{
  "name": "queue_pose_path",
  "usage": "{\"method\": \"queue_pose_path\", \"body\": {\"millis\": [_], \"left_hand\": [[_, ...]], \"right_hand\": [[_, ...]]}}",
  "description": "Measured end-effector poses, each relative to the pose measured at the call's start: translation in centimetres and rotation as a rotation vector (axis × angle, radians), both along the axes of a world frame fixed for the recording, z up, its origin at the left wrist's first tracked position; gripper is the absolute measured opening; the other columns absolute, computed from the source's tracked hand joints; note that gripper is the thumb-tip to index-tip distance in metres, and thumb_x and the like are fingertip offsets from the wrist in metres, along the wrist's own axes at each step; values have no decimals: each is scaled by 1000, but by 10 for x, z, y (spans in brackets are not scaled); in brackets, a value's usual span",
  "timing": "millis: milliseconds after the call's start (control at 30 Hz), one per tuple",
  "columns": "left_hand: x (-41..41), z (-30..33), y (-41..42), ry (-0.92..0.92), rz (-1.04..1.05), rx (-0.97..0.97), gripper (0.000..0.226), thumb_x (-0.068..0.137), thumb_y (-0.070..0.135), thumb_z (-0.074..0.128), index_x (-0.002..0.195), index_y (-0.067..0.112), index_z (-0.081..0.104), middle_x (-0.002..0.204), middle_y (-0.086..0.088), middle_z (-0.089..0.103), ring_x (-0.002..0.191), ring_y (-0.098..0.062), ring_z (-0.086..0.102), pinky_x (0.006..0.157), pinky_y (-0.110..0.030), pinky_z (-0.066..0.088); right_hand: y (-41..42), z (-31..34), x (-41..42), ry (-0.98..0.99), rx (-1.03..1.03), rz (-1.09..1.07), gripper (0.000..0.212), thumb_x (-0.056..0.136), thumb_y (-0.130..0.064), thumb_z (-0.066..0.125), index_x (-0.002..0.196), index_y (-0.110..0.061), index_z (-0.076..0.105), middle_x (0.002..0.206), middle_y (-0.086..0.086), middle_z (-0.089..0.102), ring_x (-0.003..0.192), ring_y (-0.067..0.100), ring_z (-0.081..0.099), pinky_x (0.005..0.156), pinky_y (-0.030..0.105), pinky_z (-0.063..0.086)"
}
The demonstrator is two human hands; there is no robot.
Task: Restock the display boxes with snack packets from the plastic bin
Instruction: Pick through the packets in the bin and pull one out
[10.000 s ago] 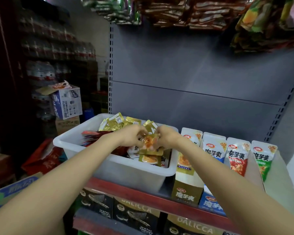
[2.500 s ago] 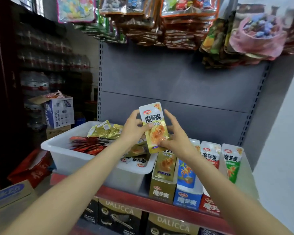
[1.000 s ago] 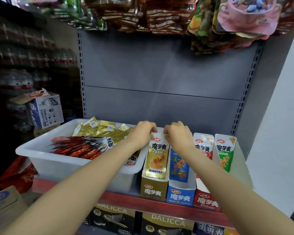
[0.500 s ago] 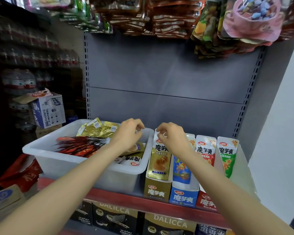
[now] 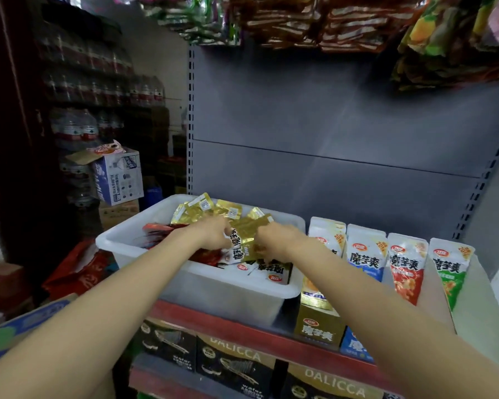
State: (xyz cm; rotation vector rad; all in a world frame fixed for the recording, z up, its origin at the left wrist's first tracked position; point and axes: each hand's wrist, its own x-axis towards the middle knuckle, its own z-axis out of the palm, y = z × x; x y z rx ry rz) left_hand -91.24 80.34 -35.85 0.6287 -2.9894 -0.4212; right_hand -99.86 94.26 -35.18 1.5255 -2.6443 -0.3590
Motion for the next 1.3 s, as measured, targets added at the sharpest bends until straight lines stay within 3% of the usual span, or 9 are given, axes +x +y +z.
{"method": "queue_pose_path", "body": {"millis": [200,433,533,633,733,967,1067,1233,1300], "left_hand": [[-4,-2,1,259,47,68,25,92,22,54,96,2,69,95,-16,69,89,-28,63,75,-34,47],[2,14,29,863,291,146,31,93,41,51,94,10,45,84,-3,53,77,-21,49,66,-32,36],[1,25,48,766,253,378,45,92,51,48,76,9,50,66,-4,56,60,-19,55,62,-33,45],[-4,32,68,627,210,857,53,89,56,50,100,5,57,89,-16,69,71,-23,70,64,-32,59],[-9,38,84,692,210,1060,35,93,34,55,105,1,55,93,-20,68,73,-29,70,61,-31,60],[-13,41,111,729,10,974,17,95,15,54,107,7,63,91,-8,69,71,-15,67,54,-23,57],[-18,42,126,691,-90,973,19,93,16,57,109,8,64,96,-9,71,80,-19,70,65,-30,59],[-31,40,144,680,-150,733,21,86,9,66,107,7,66,86,0,68,64,0,63,53,-15,51],[-37,40,144,697,-137,639,24,83,8,69,107,10,65,95,-3,70,79,-10,67,68,-22,54]], "right_hand": [[15,25,14,393,-75,96,19,91,-1,46,104,-9,58,111,10,62,101,31,61,69,31,36],[45,48,26,399,-292,-18,29,81,7,50,69,-10,31,70,3,43,77,32,50,64,31,33],[51,43,28,352,-391,-83,20,83,5,50,78,-11,39,63,1,31,70,29,41,61,31,32],[57,35,31,332,-459,-52,13,90,-6,48,83,-15,41,59,1,32,67,31,42,51,30,27],[72,34,37,256,-529,43,17,96,-21,43,100,-17,59,77,6,60,77,34,56,53,29,32],[115,31,7,-148,-800,-21,46,87,-33,63,131,-29,50,112,1,60,104,19,57,84,33,48],[132,29,-2,-391,-912,-51,66,82,-20,70,138,-29,36,104,-5,61,95,12,60,75,18,45],[148,20,-19,-568,-1109,-209,24,81,-8,70,102,-16,62,86,12,70,82,24,68,76,42,57],[150,16,-23,-605,-1140,-224,11,81,-7,71,86,-12,63,84,15,70,80,26,69,73,43,59]]}}
